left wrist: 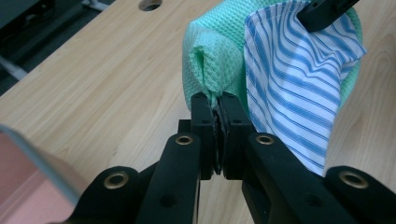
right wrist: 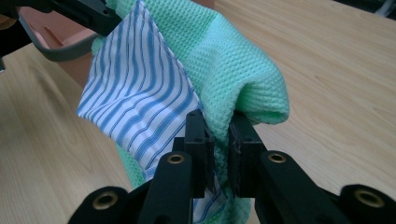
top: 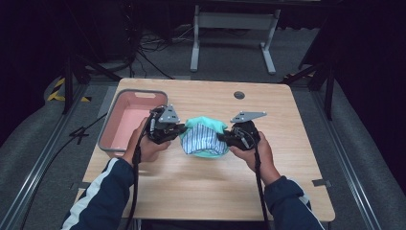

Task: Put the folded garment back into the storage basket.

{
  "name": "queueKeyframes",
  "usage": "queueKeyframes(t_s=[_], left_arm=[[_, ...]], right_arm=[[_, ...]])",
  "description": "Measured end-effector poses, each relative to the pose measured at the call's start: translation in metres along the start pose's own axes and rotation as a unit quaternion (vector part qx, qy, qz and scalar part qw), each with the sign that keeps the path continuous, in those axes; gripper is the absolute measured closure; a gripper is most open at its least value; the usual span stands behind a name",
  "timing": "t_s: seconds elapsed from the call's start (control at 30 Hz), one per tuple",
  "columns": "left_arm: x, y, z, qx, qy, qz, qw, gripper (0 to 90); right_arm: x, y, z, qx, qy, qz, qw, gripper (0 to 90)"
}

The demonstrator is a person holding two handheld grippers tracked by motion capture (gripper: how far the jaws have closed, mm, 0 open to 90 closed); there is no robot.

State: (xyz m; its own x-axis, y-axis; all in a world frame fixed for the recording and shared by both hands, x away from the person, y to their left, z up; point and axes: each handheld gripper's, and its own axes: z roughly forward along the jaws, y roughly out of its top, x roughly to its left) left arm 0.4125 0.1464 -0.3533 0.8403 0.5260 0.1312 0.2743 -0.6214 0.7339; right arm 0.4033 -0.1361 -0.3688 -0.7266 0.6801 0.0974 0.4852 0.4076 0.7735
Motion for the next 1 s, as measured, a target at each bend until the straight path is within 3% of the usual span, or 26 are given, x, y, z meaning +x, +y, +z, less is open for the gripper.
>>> queueKeyframes(t_s=[0.43,1.0], left_arm=[[0.024,-0.017,-0.044,-0.01,0.047,-0.027,0.9985,86.3],[0.051,-0.043,-0.08,-0.007,0.087,-0.055,0.9947,86.2]], right_arm=[[0.025,0.044,0.026,-0.006,0.019,-0.037,0.9991,80.2],[0.056,0.082,0.067,-0.008,0.044,-0.056,0.9974,80.1]])
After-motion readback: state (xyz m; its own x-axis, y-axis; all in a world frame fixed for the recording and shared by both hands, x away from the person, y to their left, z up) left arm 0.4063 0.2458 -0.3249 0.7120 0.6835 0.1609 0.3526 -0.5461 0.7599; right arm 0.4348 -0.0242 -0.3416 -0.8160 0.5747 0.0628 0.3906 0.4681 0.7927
